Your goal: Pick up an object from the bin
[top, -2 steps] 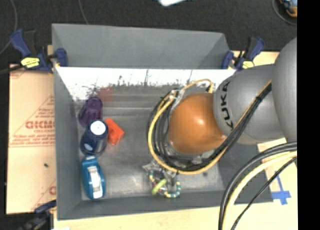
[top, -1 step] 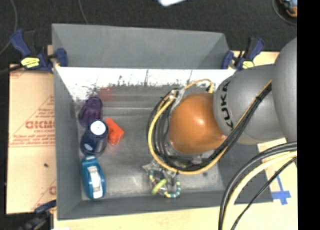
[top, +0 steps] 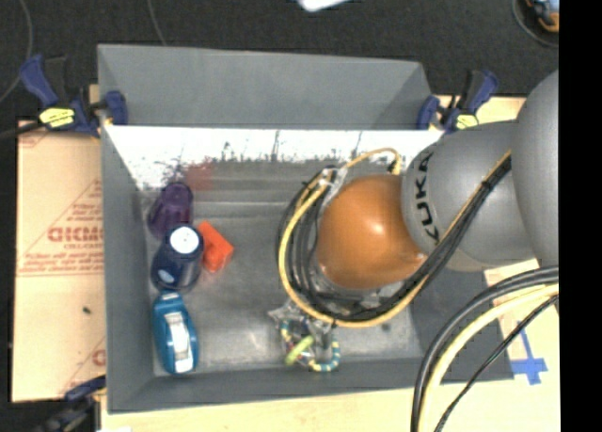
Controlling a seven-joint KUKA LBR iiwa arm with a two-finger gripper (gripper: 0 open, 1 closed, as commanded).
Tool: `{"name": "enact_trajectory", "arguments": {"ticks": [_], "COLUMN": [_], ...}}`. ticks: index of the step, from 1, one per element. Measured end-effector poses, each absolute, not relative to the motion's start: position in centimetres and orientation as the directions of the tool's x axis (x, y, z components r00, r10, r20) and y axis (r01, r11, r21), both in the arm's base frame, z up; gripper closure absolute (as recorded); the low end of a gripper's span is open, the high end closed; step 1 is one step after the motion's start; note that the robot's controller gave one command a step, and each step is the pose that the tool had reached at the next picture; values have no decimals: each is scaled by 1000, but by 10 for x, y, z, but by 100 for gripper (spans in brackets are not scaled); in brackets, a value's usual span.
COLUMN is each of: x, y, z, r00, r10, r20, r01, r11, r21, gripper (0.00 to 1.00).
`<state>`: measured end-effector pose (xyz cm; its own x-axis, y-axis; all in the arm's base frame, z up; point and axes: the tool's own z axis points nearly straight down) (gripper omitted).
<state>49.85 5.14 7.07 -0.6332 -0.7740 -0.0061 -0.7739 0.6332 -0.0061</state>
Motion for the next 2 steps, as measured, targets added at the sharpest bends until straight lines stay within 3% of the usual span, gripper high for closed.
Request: {"name": "enact_trajectory", "arguments": {"ticks": [2], "x": [497], "y": [51], "z": [86], "r00": [-636], "r10": [-772], "r20": [-3], "r01": [-772], "r11": [636], "r21": [-3], "gripper": [100]}}
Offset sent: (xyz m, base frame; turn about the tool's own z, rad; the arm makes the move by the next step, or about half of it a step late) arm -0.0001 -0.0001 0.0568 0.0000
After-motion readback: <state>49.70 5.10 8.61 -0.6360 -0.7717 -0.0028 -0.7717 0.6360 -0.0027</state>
